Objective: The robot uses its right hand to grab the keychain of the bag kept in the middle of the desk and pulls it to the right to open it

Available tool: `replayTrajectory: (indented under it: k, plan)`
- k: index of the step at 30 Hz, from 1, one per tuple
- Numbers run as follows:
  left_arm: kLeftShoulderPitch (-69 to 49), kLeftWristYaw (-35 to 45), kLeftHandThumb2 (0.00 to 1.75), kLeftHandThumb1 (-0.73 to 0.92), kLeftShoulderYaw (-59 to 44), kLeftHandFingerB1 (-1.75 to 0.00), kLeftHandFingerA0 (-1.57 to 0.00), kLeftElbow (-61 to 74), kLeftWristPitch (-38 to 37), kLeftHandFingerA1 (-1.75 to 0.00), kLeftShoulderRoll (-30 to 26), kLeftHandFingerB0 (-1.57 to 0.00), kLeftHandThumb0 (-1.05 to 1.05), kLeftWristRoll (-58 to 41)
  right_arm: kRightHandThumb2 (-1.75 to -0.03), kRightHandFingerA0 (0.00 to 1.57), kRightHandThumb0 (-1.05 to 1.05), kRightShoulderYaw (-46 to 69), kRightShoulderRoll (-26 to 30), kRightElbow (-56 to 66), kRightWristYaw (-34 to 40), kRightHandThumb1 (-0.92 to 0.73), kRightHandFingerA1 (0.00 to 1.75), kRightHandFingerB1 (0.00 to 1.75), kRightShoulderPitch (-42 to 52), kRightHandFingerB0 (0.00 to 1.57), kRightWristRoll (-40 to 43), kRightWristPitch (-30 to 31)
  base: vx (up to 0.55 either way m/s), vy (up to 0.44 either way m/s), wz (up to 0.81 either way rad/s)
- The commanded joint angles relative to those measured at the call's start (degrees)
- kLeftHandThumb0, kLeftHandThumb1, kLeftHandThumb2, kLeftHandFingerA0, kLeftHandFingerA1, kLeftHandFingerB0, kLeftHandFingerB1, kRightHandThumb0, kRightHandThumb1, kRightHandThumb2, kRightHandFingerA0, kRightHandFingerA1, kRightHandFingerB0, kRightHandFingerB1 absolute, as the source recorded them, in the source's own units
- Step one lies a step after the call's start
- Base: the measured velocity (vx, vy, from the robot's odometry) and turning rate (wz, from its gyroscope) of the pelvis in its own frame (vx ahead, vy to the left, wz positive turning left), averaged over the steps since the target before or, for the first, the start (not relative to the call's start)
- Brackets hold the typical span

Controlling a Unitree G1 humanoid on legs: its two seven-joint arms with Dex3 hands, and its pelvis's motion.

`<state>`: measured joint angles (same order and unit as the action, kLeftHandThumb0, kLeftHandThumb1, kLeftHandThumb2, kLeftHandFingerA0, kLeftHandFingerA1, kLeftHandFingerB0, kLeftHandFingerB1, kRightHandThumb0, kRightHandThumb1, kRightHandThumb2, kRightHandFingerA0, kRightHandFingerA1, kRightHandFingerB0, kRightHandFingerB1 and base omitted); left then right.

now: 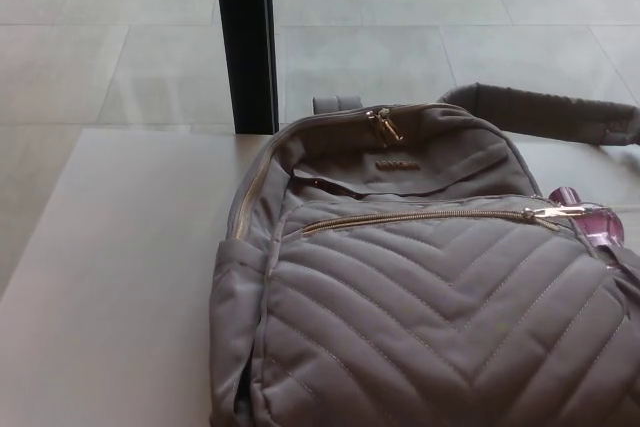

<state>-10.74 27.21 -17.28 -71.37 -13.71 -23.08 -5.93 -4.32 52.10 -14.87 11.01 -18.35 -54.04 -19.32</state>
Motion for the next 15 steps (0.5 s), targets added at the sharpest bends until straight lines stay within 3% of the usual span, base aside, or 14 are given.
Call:
replayTrajectory:
  k: [1,2,3,4,5,6,7,8,9,15]
  plan:
    - [-0.3,1.1,0.66,0.88,-0.9,-0.43,-0.53,-0.1,1.0,-0.51,-0.4,-0.44,-0.86,-1.4,-0.96,1.11,-0.31,-0.3,2.4,-3.6,2.2,-0.50,1.69,1.37,3.2,0.73,-1.2,1.9,0.00,0.000,0.00]
    - [0.0,0.7,0.66,0.88,-1.1,-0.43,-0.53,-0.5,1.7,-0.51,-0.3,-0.44,-0.86,-1.5,-0.96,1.11,-0.31,-0.6,2.6,-4.0,3.0,-0.50,1.69,1.37,3.6,0.73,-2.0,2.3,0.00,0.000,0.00]
    - [-0.1,1.0,0.67,0.89,-1.1,-0.43,-0.53,-0.3,1.6,-0.50,-0.3,-0.43,-0.85,-1.5,-0.90,0.91,-0.30,-0.8,2.5,-4.7,4.1,-0.52,1.75,1.48,4.2,0.76,-2.7,2.9,0.00,0.000,0.00]
    - [-0.2,1.1,0.68,0.91,-0.8,-0.42,-0.51,-0.2,1.0,-0.49,-0.4,-0.41,-0.85,-1.1,-0.93,0.91,-0.29,-1.1,2.6,-5.5,5.1,-0.52,1.75,1.48,4.6,0.77,-3.2,3.3,0.00,0.000,0.00]
    - [-0.1,1.2,0.67,0.91,-0.8,-0.43,-0.52,-0.1,0.8,-0.51,-0.4,-0.41,-0.85,-1.0,-0.94,1.11,-0.25,-1.4,2.6,-6.8,4.8,-0.53,1.70,1.39,6.0,0.73,-2.9,3.6,0.00,0.000,0.00]
    - [-0.1,1.2,0.67,0.91,-0.8,-0.43,-0.52,-0.1,0.8,-0.51,-0.4,-0.41,-0.85,-1.0,-0.94,1.11,-0.25,-1.6,2.7,-6.9,4.9,-0.53,1.70,1.39,5.9,0.73,-2.9,3.6,0.00,0.000,0.00]
    - [-0.1,1.4,0.84,0.75,-0.9,-0.48,-0.49,0.1,1.1,-0.55,-0.4,-0.37,-0.90,-1.2,-0.86,0.89,-0.26,-2.0,2.7,-7.0,5.0,-0.50,1.75,1.49,6.4,0.75,-3.5,4.4,0.00,0.000,0.00]
    - [-0.2,1.5,1.08,0.71,-0.9,-0.54,-0.44,0.3,1.4,-0.59,-0.5,-0.35,-0.82,-1.1,-0.84,0.89,-0.26,-2.4,2.8,-7.9,6.3,-0.50,1.75,1.47,6.9,0.75,-3.5,4.1,0.00,0.000,0.00]
    - [-0.2,1.0,0.67,0.91,-0.7,-0.43,-0.54,0.1,1.0,-0.50,-0.5,-0.44,-0.84,-0.8,-0.89,0.89,-0.27,-2.7,2.5,-9.0,7.5,-0.50,1.75,1.46,7.4,0.75,-3.4,3.8,0.00,0.000,0.00]
    - [-0.1,0.3,0.67,0.90,-0.7,-0.43,-0.53,-0.2,1.2,-0.49,-0.5,-0.43,-0.84,-0.7,-0.93,0.84,-0.21,-3.3,1.0,-10.6,12.7,-0.41,1.75,1.56,7.9,0.70,-1.2,2.0,0.00,0.000,0.00]
